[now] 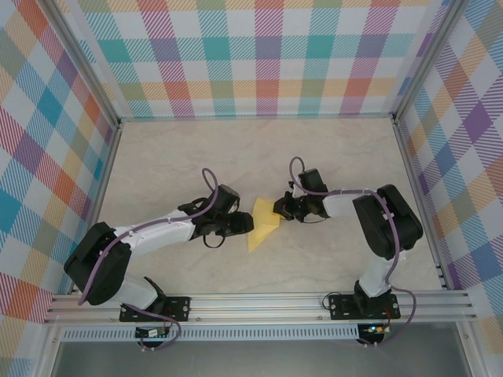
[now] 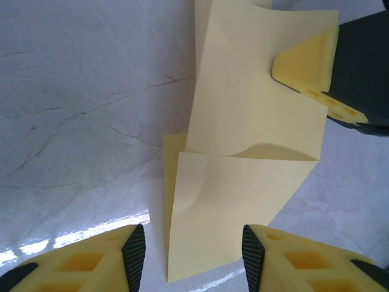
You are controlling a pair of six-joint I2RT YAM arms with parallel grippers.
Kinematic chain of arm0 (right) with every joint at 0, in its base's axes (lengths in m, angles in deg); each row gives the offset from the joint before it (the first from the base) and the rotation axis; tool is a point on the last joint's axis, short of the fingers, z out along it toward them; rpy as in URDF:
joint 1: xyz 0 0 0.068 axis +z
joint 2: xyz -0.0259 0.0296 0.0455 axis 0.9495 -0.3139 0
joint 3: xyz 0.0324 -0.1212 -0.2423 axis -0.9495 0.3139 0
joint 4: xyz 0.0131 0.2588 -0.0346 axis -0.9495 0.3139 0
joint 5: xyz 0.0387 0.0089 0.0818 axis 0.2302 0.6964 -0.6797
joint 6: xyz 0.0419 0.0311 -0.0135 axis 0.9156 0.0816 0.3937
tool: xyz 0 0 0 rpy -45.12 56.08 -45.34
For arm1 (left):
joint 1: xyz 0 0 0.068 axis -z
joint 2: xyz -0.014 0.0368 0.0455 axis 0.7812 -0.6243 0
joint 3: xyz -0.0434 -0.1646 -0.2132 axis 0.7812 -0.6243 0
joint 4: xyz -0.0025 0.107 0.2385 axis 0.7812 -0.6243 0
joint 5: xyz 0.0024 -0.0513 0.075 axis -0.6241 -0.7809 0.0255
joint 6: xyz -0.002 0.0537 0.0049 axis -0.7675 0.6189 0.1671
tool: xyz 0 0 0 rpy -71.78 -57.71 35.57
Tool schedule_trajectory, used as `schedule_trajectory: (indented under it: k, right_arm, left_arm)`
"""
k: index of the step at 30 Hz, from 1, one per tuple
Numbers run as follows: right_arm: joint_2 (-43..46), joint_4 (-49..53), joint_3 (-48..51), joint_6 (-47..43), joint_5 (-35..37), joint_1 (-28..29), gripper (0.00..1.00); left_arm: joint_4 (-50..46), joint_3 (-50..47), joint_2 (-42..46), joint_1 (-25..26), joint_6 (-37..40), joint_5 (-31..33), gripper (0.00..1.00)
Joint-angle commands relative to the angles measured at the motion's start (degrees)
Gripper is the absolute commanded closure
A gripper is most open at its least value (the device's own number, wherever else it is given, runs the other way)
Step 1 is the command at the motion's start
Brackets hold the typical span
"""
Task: Fold a paper plane with a square sheet of paper (pick it up from the middle)
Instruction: Fourth fold the wing at the center of the table.
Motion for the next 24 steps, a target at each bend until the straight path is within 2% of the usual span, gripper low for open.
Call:
schedule_trajectory:
  k: [1,4,6,15,20,24]
  right_arm:
    - [5.0,-5.7,2.8,6.8,6.1,1.5,0.94]
    - [6.8,-6.7,5.1,10.0,9.6,2.6,0.93]
    - [7.3,-5.6,4.8,8.8,10.6,2.6,0.9]
    - [3.2,4.6,-6.3,-2.3,3.3,2.5,0.83]
    - [1.5,4.7,-8.0,-2.8,-0.1,2.4,0.8]
    - [0.9,5.8,-9.1,-3.8,-1.5,2.4,0.79]
  left_arm:
    - [0.8,0.3,0.1,1.1,1.3,0.4,0.5]
    - [0.8,1.0,-0.1,2.4,2.7,0.6,0.47]
    - [-0.3,1.7,0.0,3.4,3.8,1.7,0.47]
    - [-5.4,5.4,-3.6,8.1,5.6,7.4,0.43]
    - [-11.1,9.9,-7.7,12.8,5.2,17.7,0.41]
    - [-12.9,11.8,-10.7,14.9,3.4,22.8,0.41]
